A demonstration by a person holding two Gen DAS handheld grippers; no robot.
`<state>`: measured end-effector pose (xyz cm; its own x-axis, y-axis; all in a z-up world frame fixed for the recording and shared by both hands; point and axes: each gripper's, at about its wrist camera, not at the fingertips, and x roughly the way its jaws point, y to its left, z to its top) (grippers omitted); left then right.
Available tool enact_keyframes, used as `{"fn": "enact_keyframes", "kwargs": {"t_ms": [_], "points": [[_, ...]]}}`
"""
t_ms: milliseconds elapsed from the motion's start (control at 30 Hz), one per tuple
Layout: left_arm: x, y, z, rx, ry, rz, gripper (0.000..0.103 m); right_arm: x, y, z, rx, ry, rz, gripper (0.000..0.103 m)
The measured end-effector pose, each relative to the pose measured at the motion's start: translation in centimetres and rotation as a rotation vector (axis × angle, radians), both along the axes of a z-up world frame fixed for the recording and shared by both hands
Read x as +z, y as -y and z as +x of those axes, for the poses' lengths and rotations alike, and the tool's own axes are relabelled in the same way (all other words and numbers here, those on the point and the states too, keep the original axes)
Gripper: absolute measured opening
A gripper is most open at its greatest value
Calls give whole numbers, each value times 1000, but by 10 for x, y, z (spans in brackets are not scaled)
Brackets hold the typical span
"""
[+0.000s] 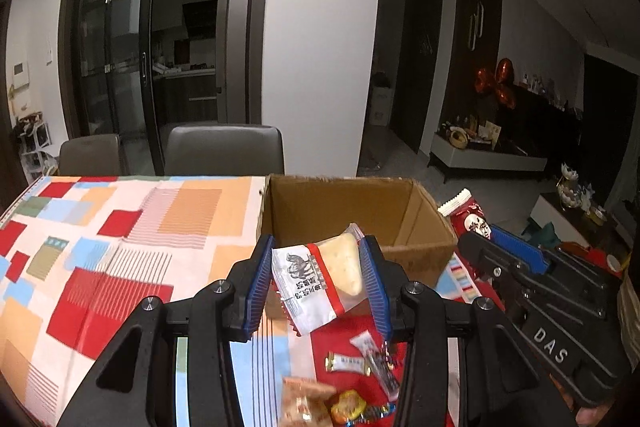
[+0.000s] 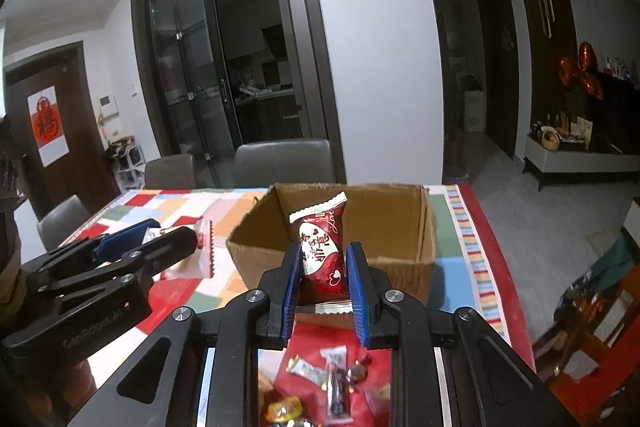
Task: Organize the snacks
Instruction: 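Carry both packets over the box and open both tools to release them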
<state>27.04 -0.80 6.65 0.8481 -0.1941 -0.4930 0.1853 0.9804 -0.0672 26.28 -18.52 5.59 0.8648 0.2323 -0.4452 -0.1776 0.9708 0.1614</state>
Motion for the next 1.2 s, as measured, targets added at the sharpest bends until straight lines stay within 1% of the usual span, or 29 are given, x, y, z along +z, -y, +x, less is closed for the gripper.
{"fn": "enact_keyframes", "kwargs": {"t_ms": [233,400,533,633,733,933,967,1000,1033,1067,1100,1167,1200], "points": [[3,2,30,-3,1,8,43,4,1,26,26,-6,-9,24],[5,7,58,-26,-10,18,43,5,6,54,40,-34,-38,24],[4,14,81,-52,-39,25,43,4,9,78,52,-69,-35,24],[4,17,97,-57,-44,30,43,1,11,95,66,-101,-36,24],[2,23,110,-72,-58,30,43,0,12,106,72,-118,-53,24],[1,31,134,-72,-86,44,43,-3,14,126,74,-159,-68,24],[1,32,137,-69,-87,45,44,-4,14,129,69,-168,-67,25],[1,33,138,-68,-86,51,49,-3,15,130,66,-171,-62,26],[1,35,138,-64,-82,63,57,-4,16,132,63,-177,-62,29],[2,35,137,-55,-74,67,59,-4,17,133,58,-181,-67,37],[3,34,134,-47,-64,73,59,-4,17,132,49,-178,-73,40],[2,34,128,-45,-59,84,63,-3,17,128,41,-174,-85,41],[2,32,125,-39,-60,86,66,-3,16,125,44,-174,-83,41]]}}
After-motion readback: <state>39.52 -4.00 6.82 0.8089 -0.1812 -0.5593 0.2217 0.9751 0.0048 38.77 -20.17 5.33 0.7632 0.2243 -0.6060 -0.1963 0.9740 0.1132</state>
